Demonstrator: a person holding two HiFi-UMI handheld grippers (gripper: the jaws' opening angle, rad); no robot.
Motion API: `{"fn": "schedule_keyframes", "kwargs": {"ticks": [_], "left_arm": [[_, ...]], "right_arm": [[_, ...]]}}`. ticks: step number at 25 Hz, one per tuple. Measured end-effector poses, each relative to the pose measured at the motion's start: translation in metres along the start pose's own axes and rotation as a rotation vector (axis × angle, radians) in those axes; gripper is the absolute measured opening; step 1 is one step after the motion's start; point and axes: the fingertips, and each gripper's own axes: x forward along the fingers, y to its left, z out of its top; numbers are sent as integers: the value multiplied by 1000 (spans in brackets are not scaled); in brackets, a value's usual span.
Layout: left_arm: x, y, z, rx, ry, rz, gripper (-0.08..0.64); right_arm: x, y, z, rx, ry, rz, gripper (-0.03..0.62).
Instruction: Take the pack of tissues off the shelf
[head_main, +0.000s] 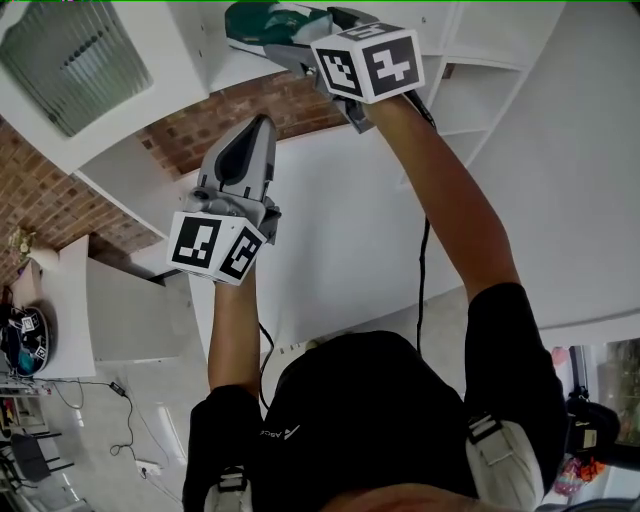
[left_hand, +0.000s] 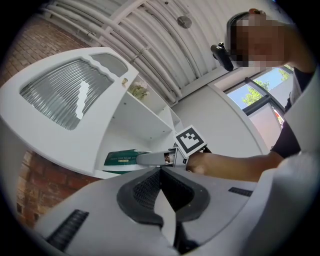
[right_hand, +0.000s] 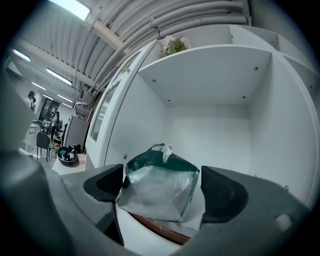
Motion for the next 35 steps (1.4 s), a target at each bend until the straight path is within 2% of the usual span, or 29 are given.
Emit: {"fn": "schedule_keyframes", "kwargs": {"ticks": [4, 7, 12, 14, 21, 28, 35], "left_arm": [[1, 1, -1, -11, -2, -22, -2], [1, 1, -1, -20, -8, -31, -2], [-4, 7, 0, -25, -17, -34, -2], [-6, 10, 1, -23, -21, -32, -2], [-10, 17, 16, -2, -37, -20, -2], [-5, 6, 16, 3, -36, -31, -2], [-9, -7, 8, 0, -44, -21, -2]], "right_arm": [[6, 0, -4, 4, 43, 2, 471], [9, 2, -10, -39, 89, -1, 457], [12, 6, -12, -90, 106, -9, 314], [12, 8, -11, -96, 87, -14, 293], [-6, 17, 1, -122, -57, -39, 276], [-63, 27, 11, -115, -246, -69, 275], [-127, 40, -12, -60, -367, -73, 275]]}}
